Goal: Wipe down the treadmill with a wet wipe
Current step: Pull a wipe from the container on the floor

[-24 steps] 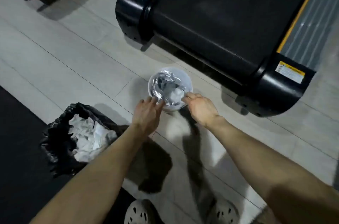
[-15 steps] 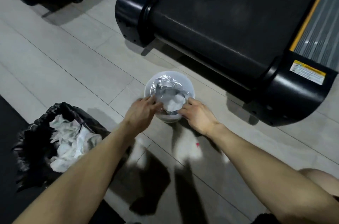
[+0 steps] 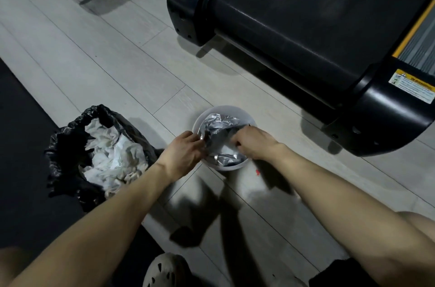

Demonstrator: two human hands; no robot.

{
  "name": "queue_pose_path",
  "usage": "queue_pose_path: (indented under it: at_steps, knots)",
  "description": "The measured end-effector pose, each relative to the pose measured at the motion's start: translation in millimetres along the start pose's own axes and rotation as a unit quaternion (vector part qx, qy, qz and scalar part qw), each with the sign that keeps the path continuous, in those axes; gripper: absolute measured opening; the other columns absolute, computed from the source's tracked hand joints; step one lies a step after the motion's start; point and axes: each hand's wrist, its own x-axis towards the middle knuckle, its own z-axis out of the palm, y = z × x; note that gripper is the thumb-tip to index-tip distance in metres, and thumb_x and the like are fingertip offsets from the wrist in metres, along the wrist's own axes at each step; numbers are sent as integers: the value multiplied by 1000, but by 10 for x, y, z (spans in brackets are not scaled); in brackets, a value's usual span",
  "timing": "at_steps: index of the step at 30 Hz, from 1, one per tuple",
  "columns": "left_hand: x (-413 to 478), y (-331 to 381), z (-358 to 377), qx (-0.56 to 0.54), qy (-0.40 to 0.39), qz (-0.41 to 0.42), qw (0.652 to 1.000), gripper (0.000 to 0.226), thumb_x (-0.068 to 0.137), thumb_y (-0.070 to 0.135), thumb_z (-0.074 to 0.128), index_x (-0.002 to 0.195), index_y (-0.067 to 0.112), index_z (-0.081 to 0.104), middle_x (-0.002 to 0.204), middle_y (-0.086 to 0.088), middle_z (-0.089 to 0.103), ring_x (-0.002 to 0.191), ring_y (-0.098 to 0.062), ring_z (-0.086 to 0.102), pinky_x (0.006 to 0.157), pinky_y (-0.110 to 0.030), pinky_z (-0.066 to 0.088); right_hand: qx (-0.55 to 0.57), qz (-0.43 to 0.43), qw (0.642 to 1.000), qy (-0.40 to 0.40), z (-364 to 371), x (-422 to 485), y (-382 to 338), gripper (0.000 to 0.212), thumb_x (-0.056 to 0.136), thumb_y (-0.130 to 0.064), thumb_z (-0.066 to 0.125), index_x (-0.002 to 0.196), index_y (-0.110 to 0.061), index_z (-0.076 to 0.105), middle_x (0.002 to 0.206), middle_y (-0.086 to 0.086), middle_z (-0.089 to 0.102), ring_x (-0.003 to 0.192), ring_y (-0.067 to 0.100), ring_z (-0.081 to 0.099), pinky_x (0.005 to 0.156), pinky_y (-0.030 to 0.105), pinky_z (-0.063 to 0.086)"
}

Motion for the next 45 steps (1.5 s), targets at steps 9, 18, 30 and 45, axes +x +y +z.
queue_pose_path:
  at_steps: [9,18,30,45]
  knots:
    - [-135,183,187,-15,21,4,1000,50,101,25,49,149,31,59,128,-4,71,123,-34,61,112,-53,45,-101,70,983,-137,94,423,-92,27,100,-31,64,124,-31,76,125,-3,71,119,29,66,88,28,47]
    - [-161,188,243,2,56,8,998,49,100,24,38,143,21,61,122,-9,71,119,-35,64,88,-48,54,-114,-29,993,-18,72,190,-29,24,91,-25,65,111,-31,76,101,-6,76,96,24,70,73,30,48]
    - [105,31,-59,-31,-41,52,997,63,99,40,19,124,28,76,110,-2,70,102,-29,67,69,-45,61,-102,4,994,-29,-235,-534,171,33,83,-19,55,108,-32,70,105,-7,71,106,24,67,89,35,55]
    - [1024,317,-410,94,96,230,964,35,102,31,42,115,23,73,125,-4,63,114,-30,55,105,-46,42,-111,-104,984,97,512,-1039,309,51,109,-50,28,137,-27,64,131,-2,68,148,21,47,132,47,14]
